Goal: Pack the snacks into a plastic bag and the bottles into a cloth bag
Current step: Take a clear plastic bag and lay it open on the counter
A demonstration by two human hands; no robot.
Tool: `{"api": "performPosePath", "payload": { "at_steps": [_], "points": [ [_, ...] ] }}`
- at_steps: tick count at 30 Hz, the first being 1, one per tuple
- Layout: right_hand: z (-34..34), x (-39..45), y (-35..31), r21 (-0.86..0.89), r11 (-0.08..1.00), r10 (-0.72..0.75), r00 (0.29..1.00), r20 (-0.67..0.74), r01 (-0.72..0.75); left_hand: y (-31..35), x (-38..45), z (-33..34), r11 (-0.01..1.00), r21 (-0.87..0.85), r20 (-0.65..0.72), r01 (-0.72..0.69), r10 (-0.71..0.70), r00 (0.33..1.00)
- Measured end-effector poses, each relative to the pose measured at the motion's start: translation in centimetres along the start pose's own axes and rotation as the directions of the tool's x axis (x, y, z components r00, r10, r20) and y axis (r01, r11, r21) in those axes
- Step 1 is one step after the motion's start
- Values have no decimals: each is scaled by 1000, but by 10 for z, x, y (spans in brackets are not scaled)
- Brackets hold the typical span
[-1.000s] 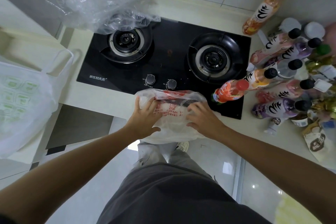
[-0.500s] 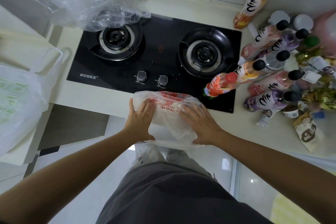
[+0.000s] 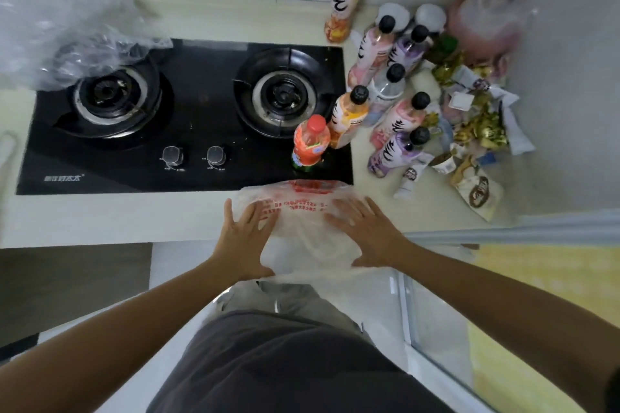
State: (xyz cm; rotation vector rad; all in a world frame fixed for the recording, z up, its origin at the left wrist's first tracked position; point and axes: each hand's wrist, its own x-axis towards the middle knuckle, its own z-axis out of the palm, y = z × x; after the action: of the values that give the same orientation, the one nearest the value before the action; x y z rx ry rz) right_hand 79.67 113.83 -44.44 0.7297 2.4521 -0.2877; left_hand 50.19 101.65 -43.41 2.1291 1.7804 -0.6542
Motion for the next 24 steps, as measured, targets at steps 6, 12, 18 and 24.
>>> {"api": "performPosePath", "payload": {
  "at_steps": [6, 12, 18, 24],
  "points": [
    [10, -43, 37, 28, 984, 175, 982, 71, -177, 42, 40, -23, 986, 39, -16, -163, 164, 986],
    [15, -66, 72, 33, 979, 198, 979, 41, -200, 73, 68, -34, 974, 92, -29, -205, 208, 978],
    [29, -87, 112, 4, 971, 238, 971, 11, -238, 120, 92, -53, 982, 64, -33, -178, 180, 983],
    [38, -94, 156, 21, 985, 170, 985, -37, -170, 172, 112, -72, 999, 32, 14, -13, 13, 1000]
  ]
}}
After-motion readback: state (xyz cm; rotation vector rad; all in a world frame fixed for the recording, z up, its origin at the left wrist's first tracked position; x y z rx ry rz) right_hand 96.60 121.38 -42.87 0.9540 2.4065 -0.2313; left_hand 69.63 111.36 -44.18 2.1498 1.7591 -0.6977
